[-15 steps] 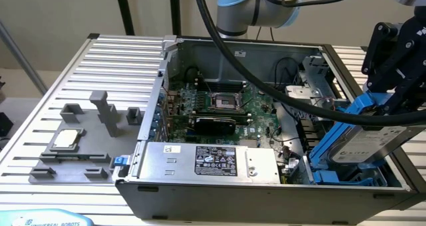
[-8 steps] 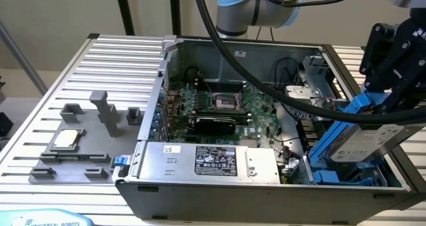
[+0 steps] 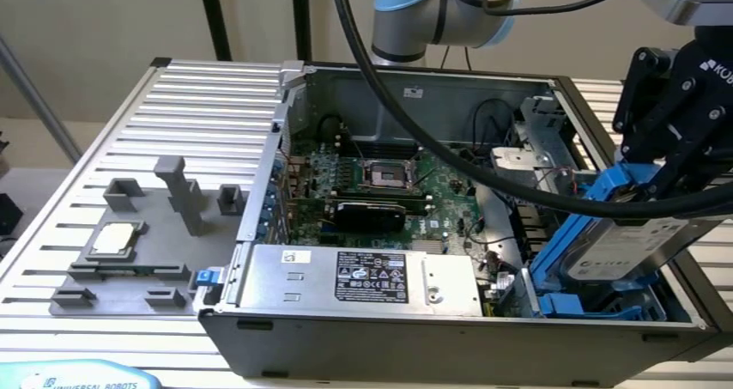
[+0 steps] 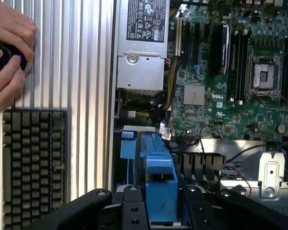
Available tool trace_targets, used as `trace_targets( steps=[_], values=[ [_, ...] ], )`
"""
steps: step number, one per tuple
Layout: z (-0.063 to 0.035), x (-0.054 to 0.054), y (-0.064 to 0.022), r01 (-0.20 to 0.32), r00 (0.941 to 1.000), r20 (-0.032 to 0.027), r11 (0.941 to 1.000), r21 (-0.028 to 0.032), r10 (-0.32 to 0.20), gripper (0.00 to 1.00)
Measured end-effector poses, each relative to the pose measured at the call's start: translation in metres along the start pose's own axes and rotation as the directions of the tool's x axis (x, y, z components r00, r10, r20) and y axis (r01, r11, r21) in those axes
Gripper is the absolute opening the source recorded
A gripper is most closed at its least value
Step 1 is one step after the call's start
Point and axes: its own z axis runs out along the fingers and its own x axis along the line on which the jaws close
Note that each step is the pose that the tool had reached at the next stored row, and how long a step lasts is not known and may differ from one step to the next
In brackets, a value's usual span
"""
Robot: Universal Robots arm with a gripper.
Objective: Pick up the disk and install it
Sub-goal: 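Insert the disk into the insertion slot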
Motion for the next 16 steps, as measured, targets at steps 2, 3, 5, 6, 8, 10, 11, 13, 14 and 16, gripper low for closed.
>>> trace_targets(
  steps=[2,3,5,6,8,10,11,13,14,16],
  values=[
    [0.0018,0.0000,-0.0002,0.000,1.0000,0.0002,1.0000,-0.0023,0.000,0.33],
    [0.0020,0.0000,-0.0003,0.000,1.0000,0.0005,1.0000,-0.0039,0.000,0.33],
    [0.0016,0.0000,-0.0003,0.000,1.0000,0.0006,1.0000,-0.0049,0.000,0.33],
    [0.0005,-0.0001,-0.0004,0.000,1.0000,0.0015,1.0000,-0.0054,0.000,0.33],
    [-0.0037,-0.0002,-0.0004,0.000,1.0000,0.0018,1.0000,-0.0080,0.000,0.33],
    [-0.0061,-0.0004,-0.0002,0.000,1.0000,0.0008,0.9999,-0.0107,0.000,0.33],
    [-0.0061,-0.0004,-0.0002,-0.001,1.0000,0.0005,0.9999,-0.0118,0.001,0.33],
    [-0.0062,-0.0005,-0.0004,-0.001,1.0000,-0.0019,0.9999,-0.0136,0.001,0.33],
    [-0.0062,-0.0005,-0.0005,-0.002,1.0000,-0.0043,0.9999,-0.0141,0.002,0.33],
    [-0.0059,-0.0004,-0.0008,-0.003,0.9999,-0.0105,0.9999,-0.0150,0.003,0.33]
  ],
)
